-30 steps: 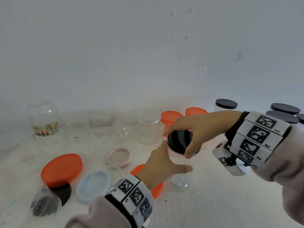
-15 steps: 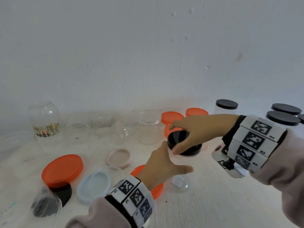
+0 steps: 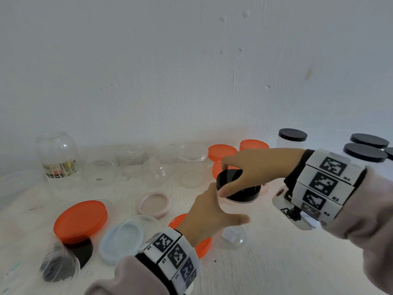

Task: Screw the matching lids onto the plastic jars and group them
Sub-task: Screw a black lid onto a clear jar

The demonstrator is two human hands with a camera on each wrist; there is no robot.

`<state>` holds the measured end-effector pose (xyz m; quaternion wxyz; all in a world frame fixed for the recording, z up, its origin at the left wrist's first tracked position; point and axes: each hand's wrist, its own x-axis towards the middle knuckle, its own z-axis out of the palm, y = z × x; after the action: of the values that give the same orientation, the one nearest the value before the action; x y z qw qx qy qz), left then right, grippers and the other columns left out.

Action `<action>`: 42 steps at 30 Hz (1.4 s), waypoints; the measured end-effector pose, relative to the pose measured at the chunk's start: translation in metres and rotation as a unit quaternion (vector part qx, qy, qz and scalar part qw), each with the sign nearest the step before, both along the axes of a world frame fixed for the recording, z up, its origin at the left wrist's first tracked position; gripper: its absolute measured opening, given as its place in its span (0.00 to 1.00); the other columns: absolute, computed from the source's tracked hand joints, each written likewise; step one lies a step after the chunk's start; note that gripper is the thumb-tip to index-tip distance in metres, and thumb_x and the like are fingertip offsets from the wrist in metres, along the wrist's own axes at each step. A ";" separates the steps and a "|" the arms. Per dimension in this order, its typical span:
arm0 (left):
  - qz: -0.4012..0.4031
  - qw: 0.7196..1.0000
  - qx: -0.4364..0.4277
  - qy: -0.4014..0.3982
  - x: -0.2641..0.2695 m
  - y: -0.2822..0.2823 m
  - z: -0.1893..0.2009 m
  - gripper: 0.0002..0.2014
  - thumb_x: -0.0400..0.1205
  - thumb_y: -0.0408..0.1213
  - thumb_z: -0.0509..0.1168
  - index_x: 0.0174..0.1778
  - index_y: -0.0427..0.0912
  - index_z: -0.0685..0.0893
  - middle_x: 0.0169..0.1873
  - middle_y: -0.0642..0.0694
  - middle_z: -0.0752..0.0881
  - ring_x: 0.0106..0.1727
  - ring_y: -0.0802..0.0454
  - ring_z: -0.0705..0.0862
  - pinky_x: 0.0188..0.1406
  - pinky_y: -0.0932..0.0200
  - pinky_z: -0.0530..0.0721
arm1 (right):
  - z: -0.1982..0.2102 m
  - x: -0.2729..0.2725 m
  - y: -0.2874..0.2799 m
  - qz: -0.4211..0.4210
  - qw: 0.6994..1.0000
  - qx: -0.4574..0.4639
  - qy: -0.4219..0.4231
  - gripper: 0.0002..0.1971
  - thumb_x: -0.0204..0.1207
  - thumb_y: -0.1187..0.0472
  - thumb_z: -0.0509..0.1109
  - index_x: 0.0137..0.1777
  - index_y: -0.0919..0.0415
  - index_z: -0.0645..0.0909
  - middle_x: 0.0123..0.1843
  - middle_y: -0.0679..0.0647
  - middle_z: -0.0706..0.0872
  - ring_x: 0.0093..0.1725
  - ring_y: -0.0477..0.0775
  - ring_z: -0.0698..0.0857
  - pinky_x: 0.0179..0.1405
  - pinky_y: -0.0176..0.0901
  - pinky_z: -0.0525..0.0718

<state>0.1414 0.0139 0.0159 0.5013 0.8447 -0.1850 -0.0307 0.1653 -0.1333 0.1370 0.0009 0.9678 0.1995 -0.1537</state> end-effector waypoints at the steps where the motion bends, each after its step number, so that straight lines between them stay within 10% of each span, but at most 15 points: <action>1: 0.000 1.000 0.001 -0.002 0.000 0.000 0.000 0.42 0.65 0.54 0.80 0.73 0.54 0.68 0.62 0.60 0.79 0.62 0.61 0.77 0.53 0.71 0.75 | 0.002 0.000 -0.001 0.007 1.000 0.005 0.010 0.34 0.61 0.24 0.69 0.65 0.37 0.70 0.57 0.42 0.78 0.54 0.50 0.84 0.49 0.45 0.86; 6: 0.001 1.000 -0.008 -0.018 -0.001 -0.001 0.000 0.42 0.65 0.52 0.81 0.73 0.55 0.68 0.62 0.60 0.80 0.63 0.63 0.78 0.53 0.74 0.73 | 0.010 0.000 -0.007 0.068 0.995 0.045 0.063 0.33 0.65 0.39 0.78 0.69 0.25 0.69 0.63 0.29 0.71 0.66 0.41 0.71 0.66 0.45 0.76; 15: 0.004 1.000 0.006 -0.002 0.000 -0.001 0.000 0.42 0.65 0.54 0.80 0.72 0.54 0.67 0.62 0.60 0.79 0.62 0.61 0.77 0.52 0.71 0.75 | 0.002 0.000 0.003 0.019 1.000 0.010 0.017 0.31 0.63 0.27 0.70 0.64 0.37 0.73 0.56 0.42 0.76 0.54 0.55 0.85 0.47 0.53 0.90; 22: 0.003 1.000 -0.001 -0.009 -0.002 -0.002 0.002 0.42 0.65 0.52 0.80 0.74 0.56 0.67 0.63 0.60 0.80 0.64 0.60 0.77 0.62 0.64 0.76 | 0.015 0.002 -0.002 0.086 0.994 0.039 0.061 0.32 0.64 0.43 0.80 0.67 0.26 0.71 0.63 0.29 0.71 0.67 0.40 0.70 0.69 0.47 0.74; 27: 0.008 1.000 0.001 -0.007 -0.001 -0.002 0.001 0.43 0.65 0.52 0.80 0.73 0.54 0.67 0.63 0.59 0.80 0.64 0.60 0.77 0.59 0.66 0.76 | 0.009 0.004 -0.002 0.086 0.995 0.044 0.036 0.27 0.65 0.37 0.77 0.64 0.28 0.73 0.59 0.28 0.72 0.62 0.38 0.73 0.58 0.39 0.76; 33: 0.007 1.000 0.004 -0.001 -0.001 -0.001 -0.001 0.42 0.65 0.54 0.80 0.72 0.53 0.68 0.62 0.59 0.79 0.63 0.61 0.76 0.54 0.70 0.74 | 0.000 0.003 0.003 0.039 0.999 0.016 0.003 0.29 0.65 0.27 0.69 0.63 0.38 0.73 0.57 0.43 0.76 0.56 0.52 0.82 0.52 0.54 0.88; 42: 0.006 1.000 -0.004 -0.012 -0.001 -0.002 0.000 0.42 0.65 0.53 0.80 0.73 0.56 0.67 0.63 0.60 0.80 0.63 0.62 0.77 0.55 0.71 0.74 | 0.008 0.004 -0.006 0.081 0.994 0.056 0.047 0.30 0.63 0.37 0.78 0.66 0.25 0.72 0.61 0.27 0.72 0.63 0.37 0.72 0.62 0.42 0.76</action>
<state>0.1400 0.0118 0.0161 0.5026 0.8441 -0.1861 -0.0167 0.1692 -0.1395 0.1447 -0.0506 0.9388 0.2853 -0.1866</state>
